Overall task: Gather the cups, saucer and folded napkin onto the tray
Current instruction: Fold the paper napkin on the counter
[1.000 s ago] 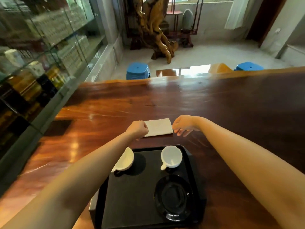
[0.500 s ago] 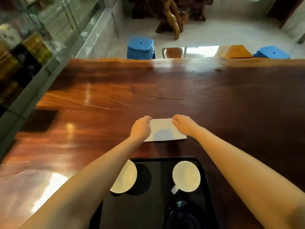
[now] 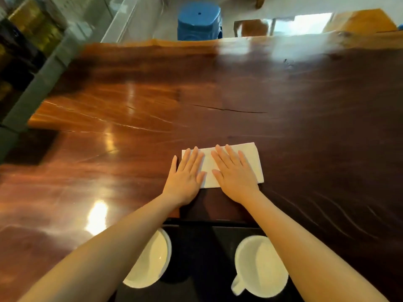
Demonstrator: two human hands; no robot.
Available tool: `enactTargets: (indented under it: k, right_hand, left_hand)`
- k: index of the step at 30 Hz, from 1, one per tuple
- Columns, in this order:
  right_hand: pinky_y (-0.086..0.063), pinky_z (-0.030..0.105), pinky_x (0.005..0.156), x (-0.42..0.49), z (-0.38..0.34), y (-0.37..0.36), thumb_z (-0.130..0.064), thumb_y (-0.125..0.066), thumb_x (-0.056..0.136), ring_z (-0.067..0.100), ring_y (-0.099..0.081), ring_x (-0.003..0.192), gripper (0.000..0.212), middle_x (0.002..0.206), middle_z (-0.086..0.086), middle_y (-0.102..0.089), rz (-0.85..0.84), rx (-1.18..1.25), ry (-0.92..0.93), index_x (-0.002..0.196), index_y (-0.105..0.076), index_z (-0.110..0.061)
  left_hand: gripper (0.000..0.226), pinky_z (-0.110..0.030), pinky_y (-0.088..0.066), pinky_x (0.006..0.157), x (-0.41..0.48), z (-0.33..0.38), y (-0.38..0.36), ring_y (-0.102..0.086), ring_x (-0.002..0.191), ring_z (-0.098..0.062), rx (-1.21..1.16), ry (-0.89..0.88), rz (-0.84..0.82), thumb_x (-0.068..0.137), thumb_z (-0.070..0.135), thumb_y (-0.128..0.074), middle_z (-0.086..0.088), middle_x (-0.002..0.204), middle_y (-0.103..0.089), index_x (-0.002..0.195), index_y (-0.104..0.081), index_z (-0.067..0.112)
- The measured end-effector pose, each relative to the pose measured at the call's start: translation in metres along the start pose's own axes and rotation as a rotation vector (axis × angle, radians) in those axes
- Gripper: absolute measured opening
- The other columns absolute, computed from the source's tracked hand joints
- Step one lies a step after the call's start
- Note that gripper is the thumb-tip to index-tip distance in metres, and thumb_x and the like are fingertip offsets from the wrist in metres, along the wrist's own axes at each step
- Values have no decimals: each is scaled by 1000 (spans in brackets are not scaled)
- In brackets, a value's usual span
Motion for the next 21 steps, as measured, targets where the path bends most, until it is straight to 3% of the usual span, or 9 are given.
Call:
enactTargets:
  k: [3, 6, 12, 14, 16, 18, 20, 21]
  right_hand:
    - [-3, 43, 120, -4, 13, 1, -48, 5, 86, 21, -1, 149, 71, 161, -2, -3, -10, 28, -25, 151, -5, -22]
    - [-1, 43, 119, -8, 27, 5, -47, -4, 93, 23, -2, 149, 65, 161, 0, -5, 22, -7, -60, 151, -5, -18]
    - [1, 39, 121, -14, 47, 4, -43, -17, 100, 22, 4, 149, 62, 161, 3, 1, 13, -6, -104, 151, 1, -14]
    - [1, 39, 121, -14, 45, 4, -42, -19, 100, 23, 2, 149, 62, 161, 4, 0, 21, 9, -96, 151, 0, -13]
    - [1, 40, 121, -14, 45, 4, -42, -20, 99, 23, 1, 149, 62, 161, 5, -2, 34, 24, -106, 151, -2, -12]
    - [1, 41, 121, -14, 45, 4, -41, -21, 99, 24, 0, 149, 62, 161, 6, -3, 50, 36, -129, 151, -2, -12]
    - [1, 42, 121, -14, 43, 3, -41, -22, 99, 25, -1, 149, 62, 161, 6, -5, 66, 57, -151, 151, -4, -12]
    - [1, 42, 121, -13, 42, 3, -41, -22, 99, 25, -1, 149, 62, 161, 6, -5, 72, 65, -162, 151, -4, -12]
  left_hand:
    - [71, -45, 8, 119, 1, -2, -3, 22, 144, -13, -12, 21, 18, 84, 53, 12, 8, 153, 26, 149, 12, 25]
    - [62, -44, 10, 119, 0, 1, -2, 22, 144, -12, -20, 22, 16, 93, 52, 2, 11, 149, 28, 149, 13, 26]
    - [60, -46, 9, 119, 1, 4, 4, 20, 146, -16, -12, 22, -60, 99, 46, -13, 3, 159, 18, 149, 12, 24]
    - [66, -46, 2, 120, 4, 3, 12, 10, 149, -20, -75, 49, -53, 99, 43, -28, -2, 161, 10, 151, 4, 20]
    - [73, -42, -12, 118, 6, -1, 27, -6, 148, -27, -318, 207, 86, 93, 32, -50, -10, 161, -6, 151, -10, 14]
    - [72, -42, -29, 109, 4, -11, 41, -24, 141, -33, -649, 528, 199, 88, 22, -58, -13, 154, -23, 148, -19, 11]
    - [66, -40, -43, 95, 3, -16, 44, -44, 124, -32, -904, 773, 146, 86, 20, -60, -13, 143, -36, 143, -28, 9]
    - [60, -41, -48, 91, 5, -17, 44, -49, 113, -30, -966, 810, 93, 85, 20, -61, -12, 135, -43, 137, -35, 8]
Point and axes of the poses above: each hand's wrist, its own x-axis towards the middle knuckle, its own y-axis out of the back of the hand, z = x × y, the point moved 4 cm from there along x, towards the middle knuckle
